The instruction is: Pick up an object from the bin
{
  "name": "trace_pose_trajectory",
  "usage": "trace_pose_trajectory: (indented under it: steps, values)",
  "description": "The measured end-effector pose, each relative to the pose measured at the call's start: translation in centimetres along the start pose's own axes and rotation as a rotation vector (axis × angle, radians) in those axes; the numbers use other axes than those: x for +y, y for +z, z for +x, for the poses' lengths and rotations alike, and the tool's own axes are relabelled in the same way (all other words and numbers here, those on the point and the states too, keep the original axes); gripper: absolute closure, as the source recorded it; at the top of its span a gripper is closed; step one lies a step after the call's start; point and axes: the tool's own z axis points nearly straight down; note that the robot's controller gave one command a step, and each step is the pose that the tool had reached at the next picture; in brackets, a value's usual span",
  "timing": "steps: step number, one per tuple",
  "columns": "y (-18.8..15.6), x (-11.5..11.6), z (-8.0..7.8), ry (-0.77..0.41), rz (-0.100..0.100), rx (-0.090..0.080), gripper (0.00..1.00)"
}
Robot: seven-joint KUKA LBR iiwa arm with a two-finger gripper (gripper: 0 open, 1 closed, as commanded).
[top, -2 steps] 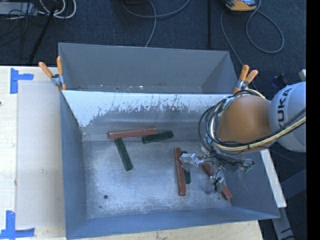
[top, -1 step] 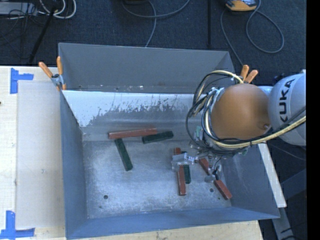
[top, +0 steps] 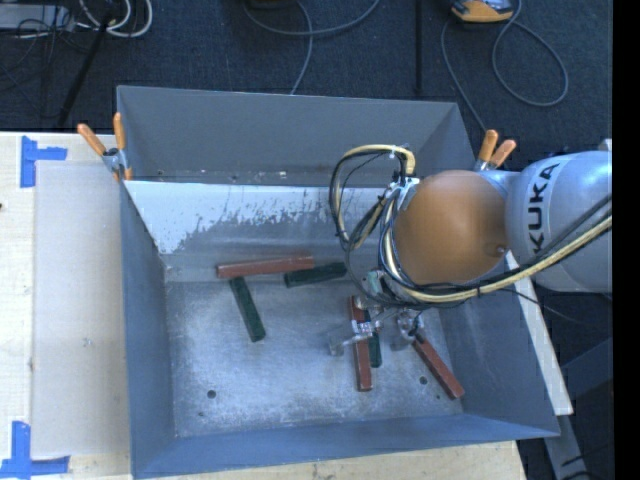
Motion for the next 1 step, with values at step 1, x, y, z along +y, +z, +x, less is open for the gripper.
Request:
trace_pose_trajectory:
  steps: [1]
  values:
    - [-0.13, -0.03, 0.06, 0.006, 0.0, -0.001, 1.0]
